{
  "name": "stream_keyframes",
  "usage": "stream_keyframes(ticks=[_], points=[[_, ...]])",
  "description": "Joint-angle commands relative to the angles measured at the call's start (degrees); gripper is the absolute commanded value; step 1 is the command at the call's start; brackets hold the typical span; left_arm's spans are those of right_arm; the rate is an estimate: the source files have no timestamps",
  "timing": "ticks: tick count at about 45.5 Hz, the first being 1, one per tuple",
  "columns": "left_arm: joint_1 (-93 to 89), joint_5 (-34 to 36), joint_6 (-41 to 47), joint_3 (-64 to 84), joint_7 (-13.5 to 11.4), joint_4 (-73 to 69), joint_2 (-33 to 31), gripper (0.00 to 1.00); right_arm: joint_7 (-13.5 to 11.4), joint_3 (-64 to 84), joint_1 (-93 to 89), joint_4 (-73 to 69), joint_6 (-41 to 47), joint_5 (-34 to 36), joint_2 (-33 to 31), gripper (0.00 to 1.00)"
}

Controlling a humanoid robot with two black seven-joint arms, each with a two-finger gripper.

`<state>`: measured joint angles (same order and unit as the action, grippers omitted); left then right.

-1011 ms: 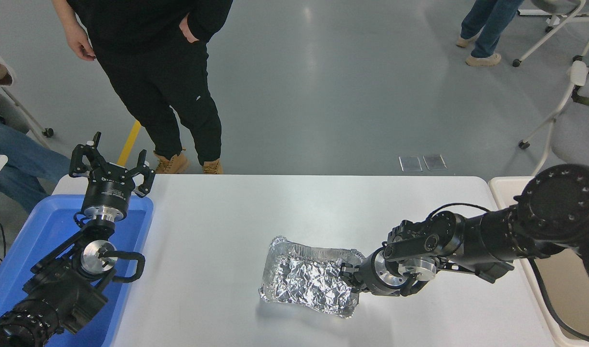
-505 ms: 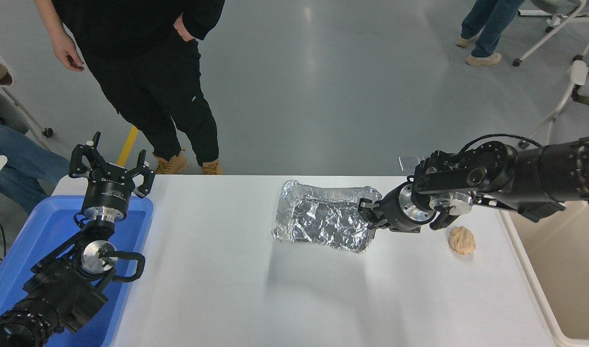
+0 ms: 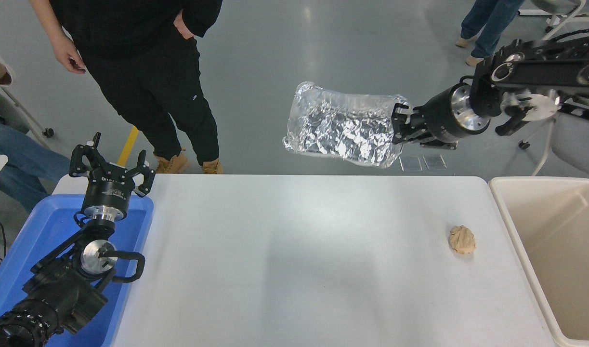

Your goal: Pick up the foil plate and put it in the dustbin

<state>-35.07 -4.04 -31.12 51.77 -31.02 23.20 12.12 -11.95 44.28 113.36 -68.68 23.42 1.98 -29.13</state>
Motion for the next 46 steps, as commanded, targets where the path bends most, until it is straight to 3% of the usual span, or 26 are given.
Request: stream_keyframes(ticks=[1, 10, 27, 39, 46], points=[[0.00, -0.01, 0.00, 0.00, 0.00, 0.01, 0.00, 0.99, 0.00, -0.25, 2.04, 0.39, 1.72, -0.22, -4.71, 0.00], [0.00, -0.01, 0.00, 0.00, 0.00, 0.01, 0.00, 0.99, -0.09, 0.10, -2.00, 5.13, 0.75, -0.31, -6.29, 0.00], [0.00, -0.01, 0.00, 0.00, 0.00, 0.01, -0.08, 0.99, -0.18, -0.95, -20.53, 28.94, -0.12, 0.13, -10.16, 0.00], [0.00, -0.01, 0.00, 0.00, 0.00, -0.08, 0.00, 0.99, -0.44, -2.97, -36.62, 37.12, -14.18, 4.78, -10.34, 0.00], [0.00, -0.01, -0.08, 0.00, 0.00, 0.01, 0.00, 0.99, -0.53, -2.89, -45.14, 38.97, -20.85, 13.55, -10.34, 0.00]])
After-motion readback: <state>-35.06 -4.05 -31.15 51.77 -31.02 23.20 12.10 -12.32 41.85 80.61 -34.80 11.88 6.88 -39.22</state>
